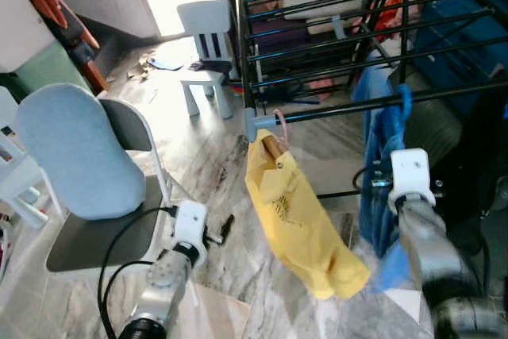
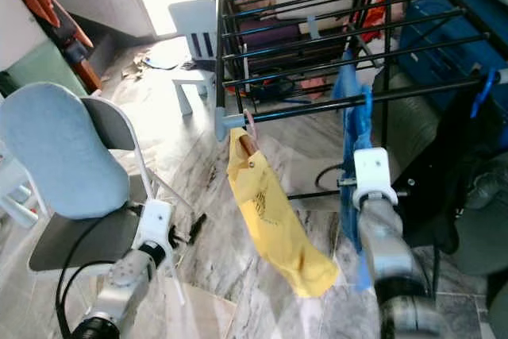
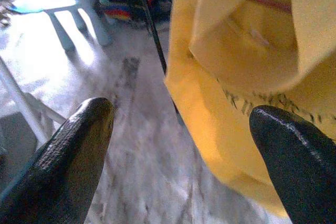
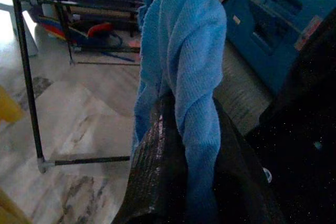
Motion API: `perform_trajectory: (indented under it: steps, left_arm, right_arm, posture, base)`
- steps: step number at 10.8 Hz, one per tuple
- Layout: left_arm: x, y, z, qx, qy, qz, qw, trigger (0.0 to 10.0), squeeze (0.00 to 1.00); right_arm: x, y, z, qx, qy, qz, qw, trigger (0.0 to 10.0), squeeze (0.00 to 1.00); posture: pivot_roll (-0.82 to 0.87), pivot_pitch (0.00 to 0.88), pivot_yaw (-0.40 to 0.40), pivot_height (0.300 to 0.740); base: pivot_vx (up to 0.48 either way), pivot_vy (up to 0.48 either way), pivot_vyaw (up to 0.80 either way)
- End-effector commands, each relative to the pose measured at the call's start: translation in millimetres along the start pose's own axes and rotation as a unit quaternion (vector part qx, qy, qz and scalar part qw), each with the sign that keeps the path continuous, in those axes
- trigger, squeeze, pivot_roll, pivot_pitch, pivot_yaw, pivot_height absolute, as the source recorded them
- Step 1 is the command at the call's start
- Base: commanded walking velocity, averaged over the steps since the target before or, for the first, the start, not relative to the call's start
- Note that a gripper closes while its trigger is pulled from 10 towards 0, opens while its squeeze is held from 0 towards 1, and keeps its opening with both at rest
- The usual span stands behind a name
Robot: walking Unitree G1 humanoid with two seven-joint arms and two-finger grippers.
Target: Hang hanger
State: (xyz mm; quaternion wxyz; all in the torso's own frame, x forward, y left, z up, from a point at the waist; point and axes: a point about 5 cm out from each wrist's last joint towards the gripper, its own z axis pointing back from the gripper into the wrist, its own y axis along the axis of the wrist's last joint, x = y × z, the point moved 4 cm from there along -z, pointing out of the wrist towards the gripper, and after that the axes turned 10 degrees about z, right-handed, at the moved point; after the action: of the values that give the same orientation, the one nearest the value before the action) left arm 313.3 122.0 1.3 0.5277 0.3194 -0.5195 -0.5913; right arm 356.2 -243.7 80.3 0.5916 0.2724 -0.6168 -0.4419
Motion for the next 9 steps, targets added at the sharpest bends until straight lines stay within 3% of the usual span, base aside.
perform_trajectory:
  steps: [1, 2, 5, 9]
  left_arm:
    - [-9.2, 4, 2.5, 0.004, 0.014, -0.004, 1.000, 10.0, 0.00]
    - [-9.7, 4, 3.3, 0.007, 0.022, -0.011, 1.000, 10.0, 0.00]
    - [-7.0, 7, 0.1, 0.009, 0.029, -0.019, 0.999, 10.0, 0.00]
    - [-10.4, 13, -4.7, 0.012, 0.042, -0.017, 0.999, 10.0, 0.00]
  right_arm:
    - [-4.8, 6, 8.9, 0.020, -0.001, -0.001, 1.000, 3.1, 0.00]
    - [-11.2, -11, 24.0, 0.005, 0.010, 0.008, 1.000, 10.0, 0.00]
    - [-33.8, -45, 59.6, -0.029, 0.050, 0.029, 0.998, 10.0, 0.00]
    - [-36.6, -47, 60.7, -0.033, 0.059, 0.034, 0.997, 10.0, 0.00]
  posture:
    - [-0.25, 0.000, 0.171, 0.740]
    - [-0.26, 0.000, 0.169, 0.740]
    - [-0.27, 0.000, 0.175, 0.740]
    - [-0.28, 0.000, 0.184, 0.740]
  base:
    - [0.000, 0.000, 0.00]
    - [0.000, 0.000, 0.00]
    - [0.000, 0.000, 0.00]
    - [0.000, 0.000, 0.00]
